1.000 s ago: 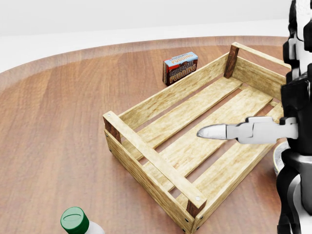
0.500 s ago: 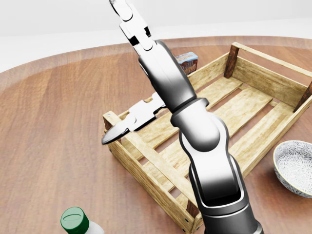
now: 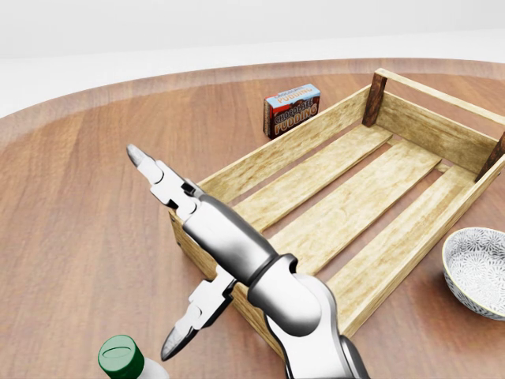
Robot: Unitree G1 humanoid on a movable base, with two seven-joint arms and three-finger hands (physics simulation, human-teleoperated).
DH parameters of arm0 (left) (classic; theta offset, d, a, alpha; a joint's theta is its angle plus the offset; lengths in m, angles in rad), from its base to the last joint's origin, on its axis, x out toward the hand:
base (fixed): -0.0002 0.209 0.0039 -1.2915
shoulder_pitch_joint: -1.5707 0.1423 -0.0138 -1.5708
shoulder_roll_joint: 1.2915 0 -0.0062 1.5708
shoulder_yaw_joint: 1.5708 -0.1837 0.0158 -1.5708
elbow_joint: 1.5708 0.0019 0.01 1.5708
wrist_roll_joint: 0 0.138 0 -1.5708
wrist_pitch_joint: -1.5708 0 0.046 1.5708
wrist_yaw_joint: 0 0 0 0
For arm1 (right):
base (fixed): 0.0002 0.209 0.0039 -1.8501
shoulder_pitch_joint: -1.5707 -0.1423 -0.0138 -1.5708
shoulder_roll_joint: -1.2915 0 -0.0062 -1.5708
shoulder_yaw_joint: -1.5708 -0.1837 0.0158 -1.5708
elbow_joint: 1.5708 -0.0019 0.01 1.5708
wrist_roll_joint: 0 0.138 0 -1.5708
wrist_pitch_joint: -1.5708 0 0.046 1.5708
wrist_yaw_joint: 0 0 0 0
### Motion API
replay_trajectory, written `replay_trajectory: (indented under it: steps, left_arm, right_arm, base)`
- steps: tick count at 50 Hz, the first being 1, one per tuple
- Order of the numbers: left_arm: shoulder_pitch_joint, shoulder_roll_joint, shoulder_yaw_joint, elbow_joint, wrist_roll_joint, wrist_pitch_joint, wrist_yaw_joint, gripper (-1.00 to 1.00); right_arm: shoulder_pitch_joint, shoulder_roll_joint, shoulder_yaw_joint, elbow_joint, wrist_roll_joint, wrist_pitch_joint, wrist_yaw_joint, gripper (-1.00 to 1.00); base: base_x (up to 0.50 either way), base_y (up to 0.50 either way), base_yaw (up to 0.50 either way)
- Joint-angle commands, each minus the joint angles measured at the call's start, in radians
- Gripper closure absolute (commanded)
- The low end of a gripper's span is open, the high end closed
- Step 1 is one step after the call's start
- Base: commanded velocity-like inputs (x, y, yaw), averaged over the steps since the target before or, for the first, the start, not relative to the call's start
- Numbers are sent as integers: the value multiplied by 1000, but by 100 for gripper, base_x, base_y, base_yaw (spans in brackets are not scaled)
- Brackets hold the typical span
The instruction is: Pick up the salad dressing and put it in the tray.
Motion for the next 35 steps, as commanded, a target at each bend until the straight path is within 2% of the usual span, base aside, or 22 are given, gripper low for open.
replay_trajectory:
  steps: [1,10,15,19,27,30,35]
  left_arm:
    - [-2,-1,-2,-4,2,0,2,-100]
    - [-1,-2,-2,-3,1,0,0,-100]
    - [-1,-6,-6,0,7,0,-2,-100]
    - [0,-6,-3,-1,6,0,-5,-100]
    - [0,-6,-5,12,4,0,-7,-100]
    - [-2,-10,-12,24,7,0,-10,-100]
    - [-4,-8,-14,48,7,0,-16,-100]
  right_arm:
    - [162,-40,39,-33,-46,0,36,-100]
    - [159,-50,45,62,-70,0,77,-100]
    - [65,-35,15,256,-98,0,105,-100]
    - [-52,9,-6,495,-95,0,99,-100]
    - [-151,143,-2,542,-56,0,218,-100]
    - [-199,149,5,639,-64,0,218,-100]
    - [-322,165,-47,877,-45,0,195,-100]
  base:
    - [0,0,0]
    - [0,0,0]
    - [0,0,0]
    - [0,0,0]
    - [0,0,0]
    - [0,0,0]
    - [0,0,0]
